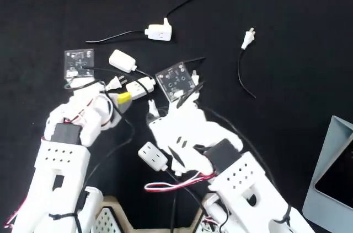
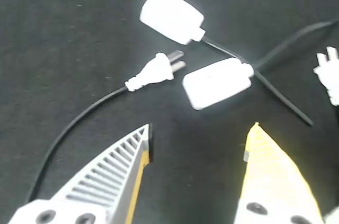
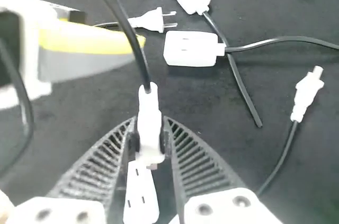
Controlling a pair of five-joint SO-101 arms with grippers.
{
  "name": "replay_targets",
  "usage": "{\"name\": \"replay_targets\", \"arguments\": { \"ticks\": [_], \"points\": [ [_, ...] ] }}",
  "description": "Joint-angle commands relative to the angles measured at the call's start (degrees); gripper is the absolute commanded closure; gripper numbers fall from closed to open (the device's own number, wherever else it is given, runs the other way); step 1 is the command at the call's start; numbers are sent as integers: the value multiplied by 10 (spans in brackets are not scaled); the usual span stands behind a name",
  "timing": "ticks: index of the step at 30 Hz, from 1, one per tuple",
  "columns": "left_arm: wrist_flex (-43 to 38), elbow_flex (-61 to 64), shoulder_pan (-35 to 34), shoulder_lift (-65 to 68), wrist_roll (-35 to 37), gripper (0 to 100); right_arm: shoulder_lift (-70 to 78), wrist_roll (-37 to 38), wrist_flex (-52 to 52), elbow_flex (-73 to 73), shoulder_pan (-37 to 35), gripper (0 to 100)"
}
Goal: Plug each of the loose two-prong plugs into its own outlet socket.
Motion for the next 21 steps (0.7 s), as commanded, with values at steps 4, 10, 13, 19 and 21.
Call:
{"name": "replay_targets", "arguments": {
  "ticks": [4, 10, 13, 19, 21],
  "points": [
    [-2, -24, 58, -49, 4, 712, -9, -7, -47, 19, -8, 986],
    [-3, 50, 119, -203, 1, 708, -9, -7, -69, 38, -8, 986],
    [-3, 90, 141, -282, -45, 711, -9, -7, -69, 38, -8, 986],
    [-2, 148, 140, -364, -86, 711, -9, -7, -67, 38, -8, 986],
    [6, 149, 129, -368, -87, 710, -9, -7, -66, 38, -8, 986]
  ]
}}
